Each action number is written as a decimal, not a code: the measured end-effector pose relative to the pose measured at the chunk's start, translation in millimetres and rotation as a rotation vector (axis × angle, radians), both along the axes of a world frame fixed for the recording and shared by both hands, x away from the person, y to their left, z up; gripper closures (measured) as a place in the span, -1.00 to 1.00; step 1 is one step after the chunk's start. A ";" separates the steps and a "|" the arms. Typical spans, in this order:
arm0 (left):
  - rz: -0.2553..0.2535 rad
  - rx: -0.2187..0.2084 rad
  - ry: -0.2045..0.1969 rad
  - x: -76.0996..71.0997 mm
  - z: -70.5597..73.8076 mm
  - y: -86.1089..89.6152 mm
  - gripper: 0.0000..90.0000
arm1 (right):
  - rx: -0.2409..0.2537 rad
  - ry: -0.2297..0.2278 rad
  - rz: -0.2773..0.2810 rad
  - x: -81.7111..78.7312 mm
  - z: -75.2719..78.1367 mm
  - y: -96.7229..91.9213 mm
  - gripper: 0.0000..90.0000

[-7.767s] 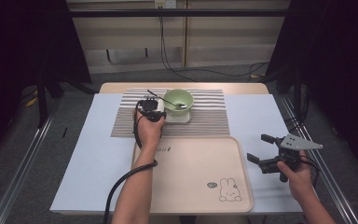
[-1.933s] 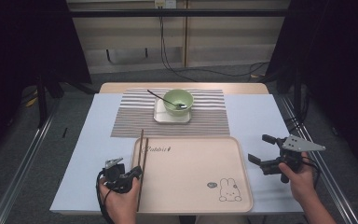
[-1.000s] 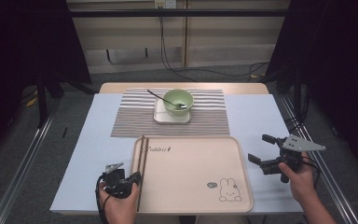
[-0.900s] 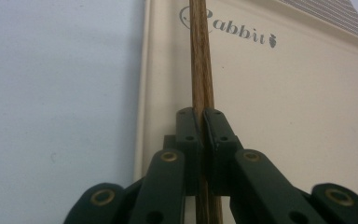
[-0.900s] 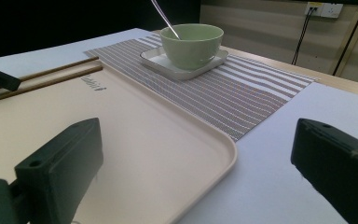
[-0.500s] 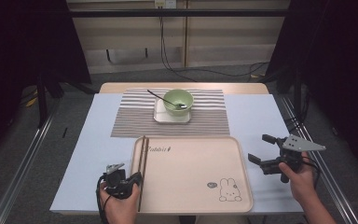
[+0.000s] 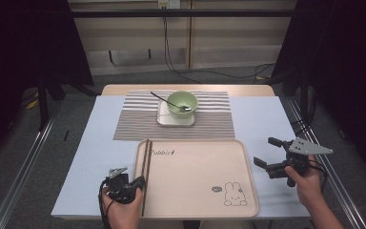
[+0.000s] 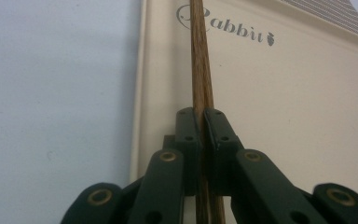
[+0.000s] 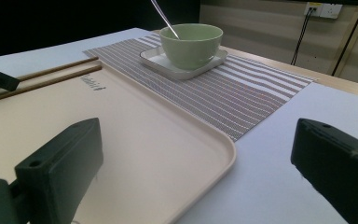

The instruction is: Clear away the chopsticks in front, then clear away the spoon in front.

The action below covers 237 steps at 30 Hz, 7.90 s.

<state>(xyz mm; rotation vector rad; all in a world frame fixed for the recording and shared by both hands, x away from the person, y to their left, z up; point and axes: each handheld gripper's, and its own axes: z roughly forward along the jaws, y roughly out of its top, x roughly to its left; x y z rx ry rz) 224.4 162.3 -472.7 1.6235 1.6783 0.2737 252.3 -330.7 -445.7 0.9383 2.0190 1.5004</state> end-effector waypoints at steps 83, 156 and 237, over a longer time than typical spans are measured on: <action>-0.120 -0.029 -0.296 129.3 58.4 -14.1 -0.73 | -0.017 0.007 -0.004 1.7 -0.5 2.4 -0.96; 0.018 -0.175 -0.348 237.1 29.4 -45.0 0.02 | -0.015 0.010 0.001 2.4 -2.3 -0.6 -0.96; 0.068 -0.413 -0.402 266.2 46.8 -52.6 1.00 | 0.005 0.013 -0.002 3.5 -2.9 -1.6 -0.96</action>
